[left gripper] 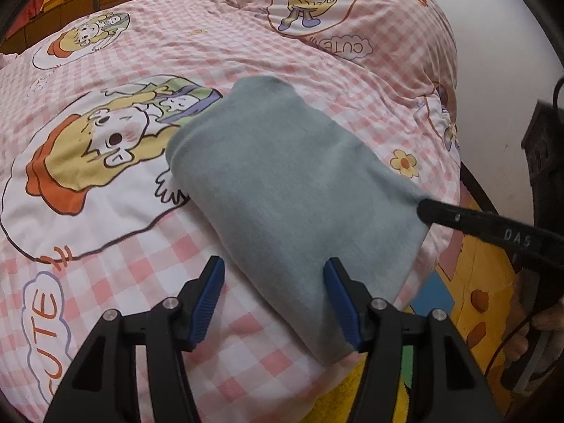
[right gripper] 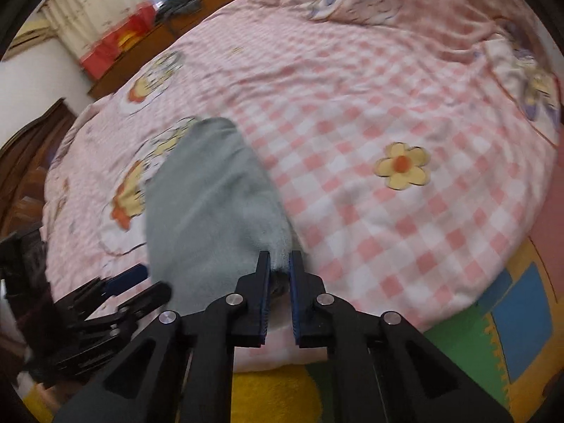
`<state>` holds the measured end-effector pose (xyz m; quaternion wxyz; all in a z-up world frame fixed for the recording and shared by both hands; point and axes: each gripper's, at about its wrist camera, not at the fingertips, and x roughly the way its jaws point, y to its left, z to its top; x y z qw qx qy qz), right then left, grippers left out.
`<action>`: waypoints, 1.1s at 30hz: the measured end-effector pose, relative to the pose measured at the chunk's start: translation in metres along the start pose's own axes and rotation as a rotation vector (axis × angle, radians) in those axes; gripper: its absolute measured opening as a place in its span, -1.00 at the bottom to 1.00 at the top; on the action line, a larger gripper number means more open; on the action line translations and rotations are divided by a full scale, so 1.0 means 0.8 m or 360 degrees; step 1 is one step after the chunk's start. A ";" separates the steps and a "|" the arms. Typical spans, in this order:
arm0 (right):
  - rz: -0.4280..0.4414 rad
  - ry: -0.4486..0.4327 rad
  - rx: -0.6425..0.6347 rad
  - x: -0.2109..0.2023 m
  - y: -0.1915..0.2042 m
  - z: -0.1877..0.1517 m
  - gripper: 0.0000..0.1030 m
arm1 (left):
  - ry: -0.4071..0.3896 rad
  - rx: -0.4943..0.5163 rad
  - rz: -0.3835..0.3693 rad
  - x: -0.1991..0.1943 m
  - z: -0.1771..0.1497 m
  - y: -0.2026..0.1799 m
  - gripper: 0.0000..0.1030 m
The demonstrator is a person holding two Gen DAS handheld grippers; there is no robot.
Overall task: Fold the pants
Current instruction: 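Hold the pants end with the right gripper while the left gripper approaches the stack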
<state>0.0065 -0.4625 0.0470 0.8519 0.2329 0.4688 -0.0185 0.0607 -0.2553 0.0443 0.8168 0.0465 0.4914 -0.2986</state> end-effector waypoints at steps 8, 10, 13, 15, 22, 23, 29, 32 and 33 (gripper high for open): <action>-0.0099 0.0025 -0.0006 0.008 -0.007 -0.003 -0.75 | -0.0033 0.0086 0.0021 -0.009 0.004 -0.003 0.24; -0.0122 -0.0094 -0.0024 -0.015 0.003 0.006 -0.75 | -0.0151 0.0115 0.0091 -0.028 0.018 0.002 0.24; -0.0088 -0.0260 -0.0032 -0.035 0.020 0.020 -0.74 | -0.0268 0.0081 0.0104 -0.039 0.046 0.015 0.22; 0.0071 -0.0265 -0.0024 -0.027 0.030 0.029 -0.74 | -0.0266 0.0021 0.0052 -0.029 0.062 0.027 -0.01; -0.0029 -0.0119 -0.0152 0.069 0.052 0.030 -0.82 | -0.0119 -0.0106 0.0106 0.045 0.084 0.062 -0.52; -0.0033 -0.0144 -0.0140 0.074 0.044 0.027 -0.93 | -0.0101 -0.0083 0.0114 0.053 0.084 0.065 -0.53; -0.0114 -0.0170 -0.0083 0.048 0.013 0.020 -1.00 | -0.0114 0.0034 0.0219 0.042 0.081 0.057 -0.48; -0.0153 -0.0190 -0.0113 0.025 0.020 0.014 -1.00 | -0.0154 -0.0050 0.0131 0.017 0.075 0.059 -0.48; -0.0159 -0.0212 -0.0158 0.017 0.028 0.011 -0.98 | -0.0161 -0.0067 0.0092 0.009 0.073 0.057 -0.48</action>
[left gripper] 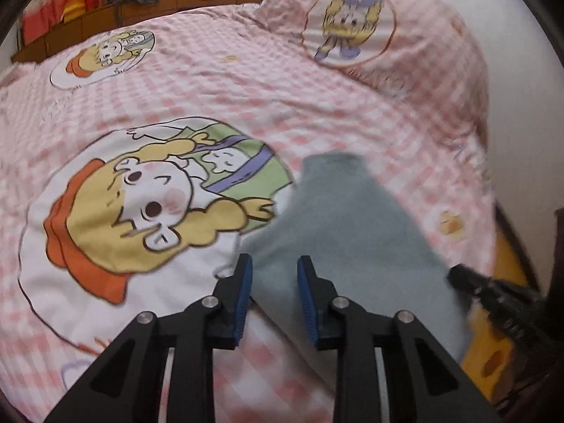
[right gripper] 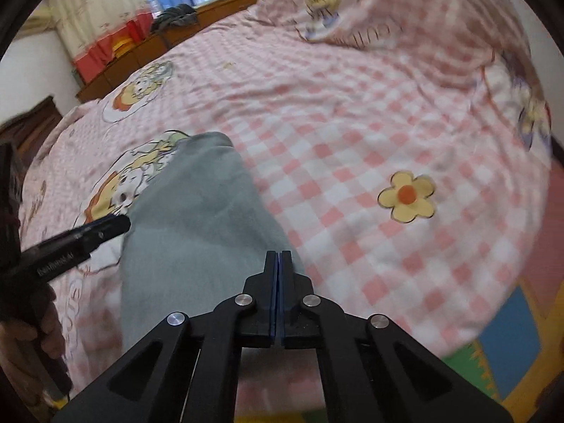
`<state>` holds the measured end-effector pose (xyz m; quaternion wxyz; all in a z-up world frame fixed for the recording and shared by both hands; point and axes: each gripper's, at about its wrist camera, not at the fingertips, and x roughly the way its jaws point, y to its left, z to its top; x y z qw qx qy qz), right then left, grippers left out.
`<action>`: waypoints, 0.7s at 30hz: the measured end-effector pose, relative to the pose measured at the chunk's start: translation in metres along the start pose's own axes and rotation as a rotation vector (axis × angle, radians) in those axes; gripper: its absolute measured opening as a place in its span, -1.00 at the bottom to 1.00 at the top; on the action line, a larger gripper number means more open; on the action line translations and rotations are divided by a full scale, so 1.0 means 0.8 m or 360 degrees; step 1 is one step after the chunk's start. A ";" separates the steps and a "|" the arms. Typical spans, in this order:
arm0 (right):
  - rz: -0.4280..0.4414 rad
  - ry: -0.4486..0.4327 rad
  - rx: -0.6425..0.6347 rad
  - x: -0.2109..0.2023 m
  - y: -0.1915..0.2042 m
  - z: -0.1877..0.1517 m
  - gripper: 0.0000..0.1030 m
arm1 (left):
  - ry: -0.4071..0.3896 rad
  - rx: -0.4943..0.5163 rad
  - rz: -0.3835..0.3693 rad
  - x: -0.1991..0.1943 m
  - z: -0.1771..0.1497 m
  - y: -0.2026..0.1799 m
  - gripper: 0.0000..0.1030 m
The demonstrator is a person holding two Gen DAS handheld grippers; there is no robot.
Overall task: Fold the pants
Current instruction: 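Hold the pants end with the right gripper while the left gripper approaches the stack, then grasp the folded grey pants edge with both grippers side by side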
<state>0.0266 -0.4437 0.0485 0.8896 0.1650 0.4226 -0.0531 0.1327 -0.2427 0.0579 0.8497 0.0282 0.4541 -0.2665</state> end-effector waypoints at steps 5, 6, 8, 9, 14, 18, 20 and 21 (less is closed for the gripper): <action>0.0102 -0.0007 -0.0161 -0.021 0.021 -0.020 -0.90 | -0.0003 0.0018 -0.0221 -0.039 -0.026 -0.032 -0.46; 0.0085 0.0011 -0.0169 -0.017 0.020 -0.024 -0.90 | 0.0015 0.0034 -0.0241 -0.040 -0.034 -0.039 -0.46; 0.0045 0.0069 -0.0138 0.000 0.009 -0.034 -0.90 | 0.0064 0.0046 -0.0256 -0.036 -0.048 -0.051 -0.44; 0.0059 0.0096 -0.0101 0.006 0.001 -0.040 -0.90 | 0.0110 0.0057 -0.0250 -0.029 -0.059 -0.057 -0.44; 0.0139 0.0158 0.0130 0.017 -0.038 -0.060 -0.90 | 0.0199 0.0043 -0.0163 -0.017 -0.096 -0.062 -0.30; 0.0084 0.0214 0.0113 0.019 -0.047 -0.077 -0.90 | 0.0222 -0.0072 -0.0212 -0.023 -0.104 -0.045 -0.26; 0.0072 0.0209 0.0097 0.011 -0.046 -0.076 -0.90 | 0.0211 -0.0085 -0.0198 -0.032 -0.105 -0.040 -0.12; 0.0064 0.0208 0.0092 0.007 -0.046 -0.075 -0.90 | 0.0201 -0.0086 -0.0180 -0.038 -0.104 -0.038 -0.12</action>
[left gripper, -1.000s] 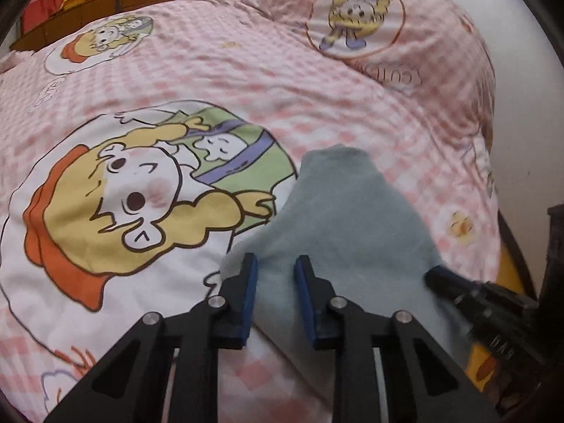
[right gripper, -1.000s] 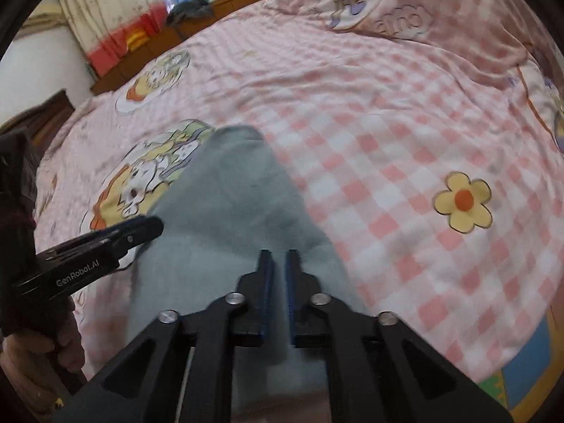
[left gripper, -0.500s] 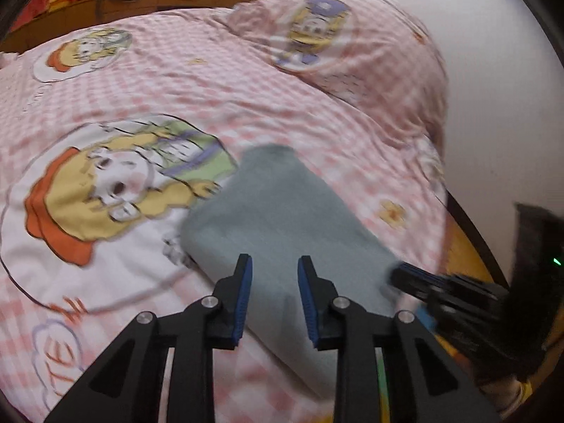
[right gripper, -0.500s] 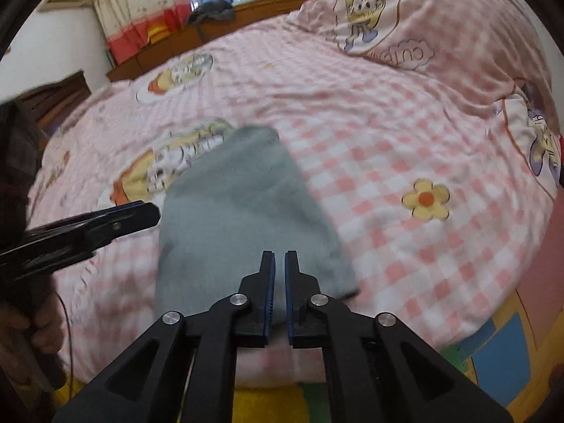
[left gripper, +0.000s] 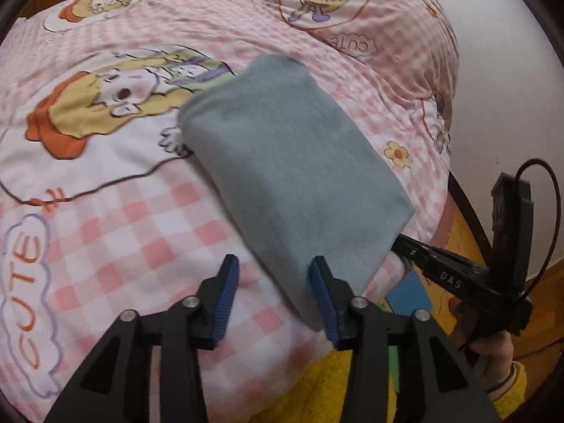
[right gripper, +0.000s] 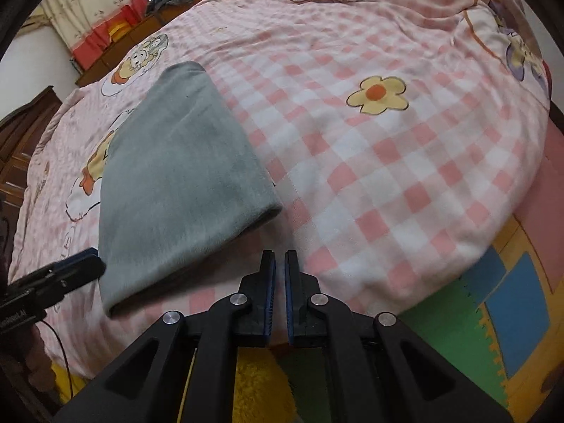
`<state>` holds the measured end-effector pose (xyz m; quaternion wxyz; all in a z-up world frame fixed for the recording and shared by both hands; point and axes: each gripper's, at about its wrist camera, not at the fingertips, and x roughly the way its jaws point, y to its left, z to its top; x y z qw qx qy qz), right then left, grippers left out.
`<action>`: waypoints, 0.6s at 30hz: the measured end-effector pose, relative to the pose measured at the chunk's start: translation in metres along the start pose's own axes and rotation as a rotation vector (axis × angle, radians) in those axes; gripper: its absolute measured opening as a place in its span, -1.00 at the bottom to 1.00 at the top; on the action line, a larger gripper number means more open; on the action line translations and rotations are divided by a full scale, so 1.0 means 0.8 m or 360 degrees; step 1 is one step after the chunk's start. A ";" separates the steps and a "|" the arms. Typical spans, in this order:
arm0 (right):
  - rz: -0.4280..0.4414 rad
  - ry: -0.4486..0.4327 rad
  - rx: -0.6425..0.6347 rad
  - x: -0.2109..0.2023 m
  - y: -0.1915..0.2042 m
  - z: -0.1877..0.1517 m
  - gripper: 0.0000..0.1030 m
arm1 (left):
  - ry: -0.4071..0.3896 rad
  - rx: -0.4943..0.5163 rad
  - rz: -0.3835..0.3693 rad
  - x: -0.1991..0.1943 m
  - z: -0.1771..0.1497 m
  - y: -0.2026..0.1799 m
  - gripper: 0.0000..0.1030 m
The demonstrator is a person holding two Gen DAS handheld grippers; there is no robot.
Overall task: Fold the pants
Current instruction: 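Grasp the folded grey pants edge with both grippers side by side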
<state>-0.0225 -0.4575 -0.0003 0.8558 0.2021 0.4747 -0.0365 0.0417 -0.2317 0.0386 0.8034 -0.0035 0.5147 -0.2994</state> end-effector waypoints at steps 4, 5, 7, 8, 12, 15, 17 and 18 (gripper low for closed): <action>-0.0038 -0.0067 -0.0020 -0.029 0.005 0.010 -0.38 | -0.0065 -0.0004 0.0048 -0.023 0.001 0.006 -0.02; -0.0043 -0.0090 -0.0025 -0.034 0.006 0.014 -0.21 | -0.0077 -0.0017 0.0049 -0.027 0.003 0.008 0.04; -0.0044 -0.0126 -0.0036 -0.047 0.012 0.025 -0.06 | -0.0102 -0.0044 0.0046 -0.031 0.008 0.012 0.08; -0.0020 -0.0131 -0.0043 -0.049 0.014 0.030 -0.04 | -0.0113 -0.0062 0.0047 -0.031 0.011 0.013 0.09; 0.0118 -0.0143 -0.0118 -0.047 0.035 0.057 -0.04 | -0.0106 -0.0124 0.0037 -0.021 0.026 0.017 0.12; 0.0197 -0.0105 -0.0251 -0.032 0.052 0.078 -0.04 | -0.0090 -0.0182 0.0013 -0.006 0.038 0.021 0.15; 0.0218 -0.0044 -0.0302 -0.014 0.056 0.090 -0.04 | -0.0073 -0.0216 0.0007 0.004 0.044 0.022 0.15; 0.0226 -0.0018 -0.0310 -0.006 0.056 0.094 -0.04 | -0.0064 -0.0236 0.0005 0.009 0.046 0.023 0.15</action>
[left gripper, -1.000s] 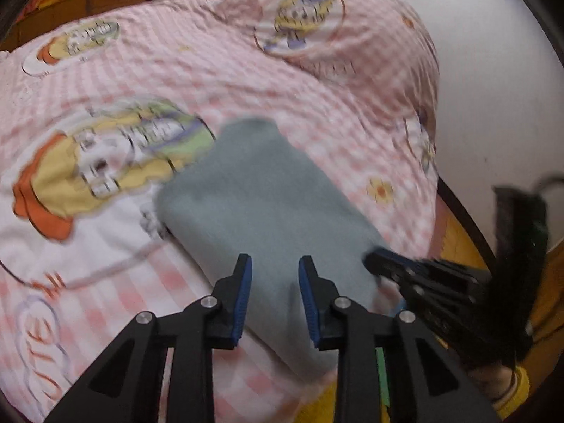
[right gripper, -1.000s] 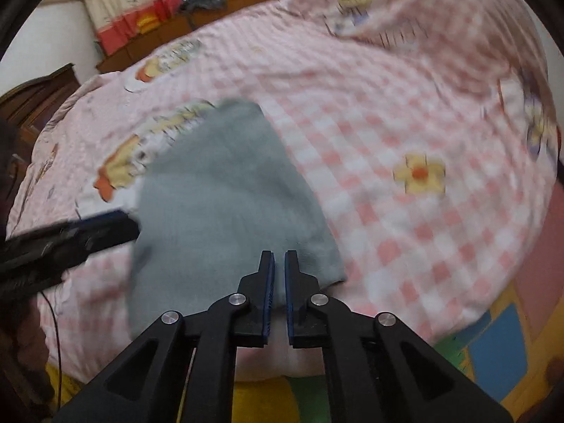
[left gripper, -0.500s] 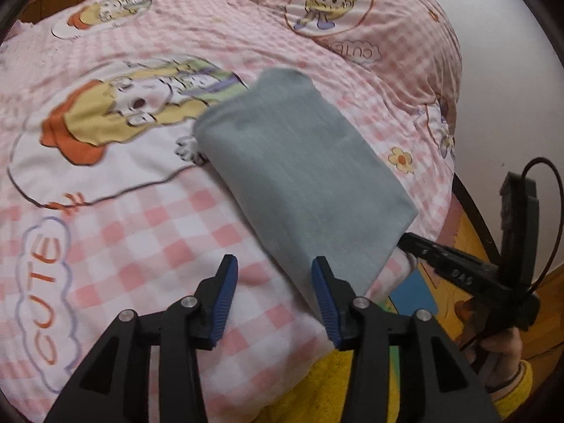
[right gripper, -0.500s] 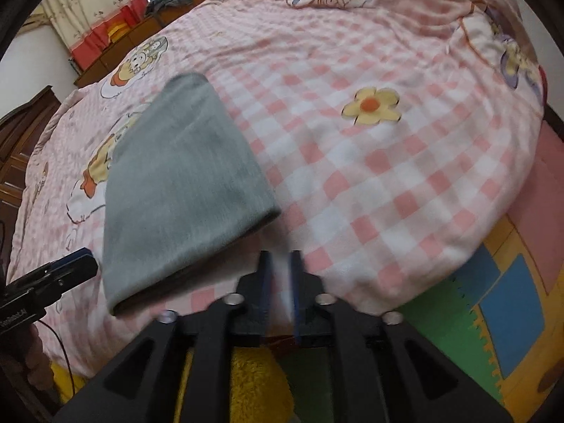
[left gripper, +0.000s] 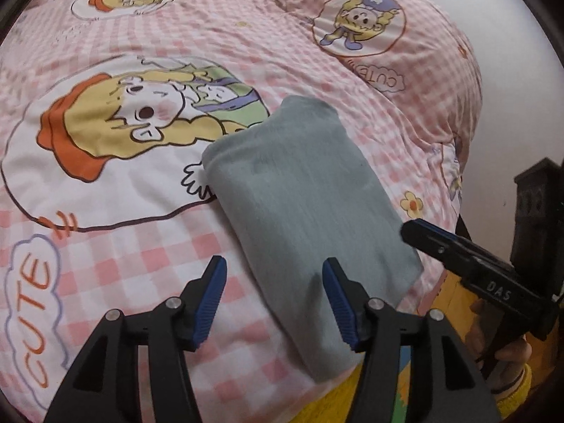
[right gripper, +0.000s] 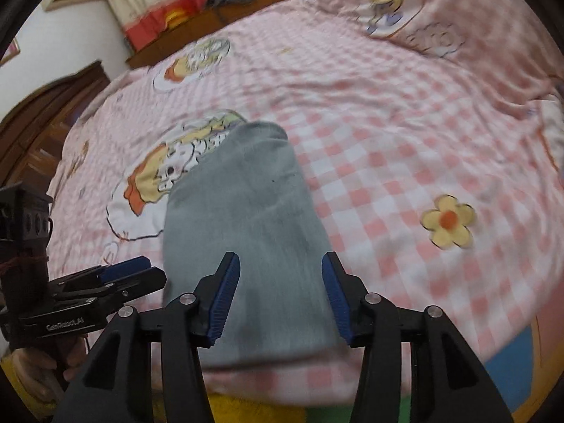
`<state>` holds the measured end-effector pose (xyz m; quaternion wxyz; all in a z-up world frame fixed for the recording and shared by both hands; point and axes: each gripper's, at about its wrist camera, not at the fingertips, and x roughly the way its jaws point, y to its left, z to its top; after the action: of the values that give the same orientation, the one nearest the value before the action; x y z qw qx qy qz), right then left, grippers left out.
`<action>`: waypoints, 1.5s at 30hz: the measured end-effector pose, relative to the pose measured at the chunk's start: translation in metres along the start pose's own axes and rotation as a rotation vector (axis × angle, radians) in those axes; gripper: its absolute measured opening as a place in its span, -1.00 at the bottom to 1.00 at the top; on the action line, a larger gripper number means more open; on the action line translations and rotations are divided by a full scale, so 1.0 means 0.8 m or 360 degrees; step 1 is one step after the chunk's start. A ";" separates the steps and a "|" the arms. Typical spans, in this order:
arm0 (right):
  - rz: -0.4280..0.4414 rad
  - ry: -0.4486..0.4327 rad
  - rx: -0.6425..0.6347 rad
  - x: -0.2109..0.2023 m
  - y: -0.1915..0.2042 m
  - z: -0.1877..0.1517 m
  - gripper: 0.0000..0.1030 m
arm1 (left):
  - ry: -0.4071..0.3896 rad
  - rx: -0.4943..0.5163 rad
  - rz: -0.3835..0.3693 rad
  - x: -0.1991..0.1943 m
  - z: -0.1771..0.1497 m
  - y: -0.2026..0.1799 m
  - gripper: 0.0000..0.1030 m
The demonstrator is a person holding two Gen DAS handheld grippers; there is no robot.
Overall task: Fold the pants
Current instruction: 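Grasp the folded grey pants edge with both grippers side by side, then lift the folded pants with both grippers and carry them across the bed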
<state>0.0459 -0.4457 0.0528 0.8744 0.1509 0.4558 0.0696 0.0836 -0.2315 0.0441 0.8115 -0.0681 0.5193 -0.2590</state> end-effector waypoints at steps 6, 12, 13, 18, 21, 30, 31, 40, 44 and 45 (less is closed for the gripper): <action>0.0098 0.0074 0.0080 0.035 -0.032 0.016 -0.04 | 0.0005 0.0003 0.0028 0.021 0.006 -0.005 0.17; 0.0243 0.0131 0.0142 0.058 -0.043 0.012 -0.03 | 0.0021 -0.0021 0.0019 0.036 0.007 -0.005 0.20; 0.0264 0.0136 0.0143 0.060 -0.044 0.011 -0.01 | 0.0020 -0.0020 0.0022 0.038 0.006 -0.005 0.23; 0.0311 0.0147 0.0133 0.075 -0.048 0.005 0.09 | 0.0006 -0.0019 0.0036 0.050 0.008 -0.004 0.34; 0.0336 0.0136 0.0158 0.078 -0.051 0.004 0.09 | -0.0003 -0.0045 0.0030 0.053 0.010 -0.002 0.36; 0.0305 0.0111 0.0166 0.078 -0.049 0.003 0.09 | -0.0008 -0.0082 0.0003 0.056 0.008 -0.002 0.40; 0.0302 0.0109 0.0168 0.078 -0.049 0.003 0.09 | -0.0010 -0.0081 0.0001 0.056 0.008 -0.002 0.40; 0.0296 0.0108 0.0172 0.076 -0.047 0.002 0.09 | -0.0025 -0.0115 -0.0011 0.051 0.005 0.001 0.36; 0.0305 0.0121 0.0176 0.075 -0.049 0.004 0.09 | -0.0037 -0.0131 -0.0038 0.046 0.000 -0.005 0.22; 0.0309 0.0122 0.0181 0.074 -0.050 0.004 0.09 | -0.0045 -0.0130 -0.0048 0.045 0.000 -0.006 0.21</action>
<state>0.0816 -0.4685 -0.0046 0.8355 0.2409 0.4753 0.1338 0.0936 -0.2534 0.0169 0.8113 -0.1126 0.5168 -0.2489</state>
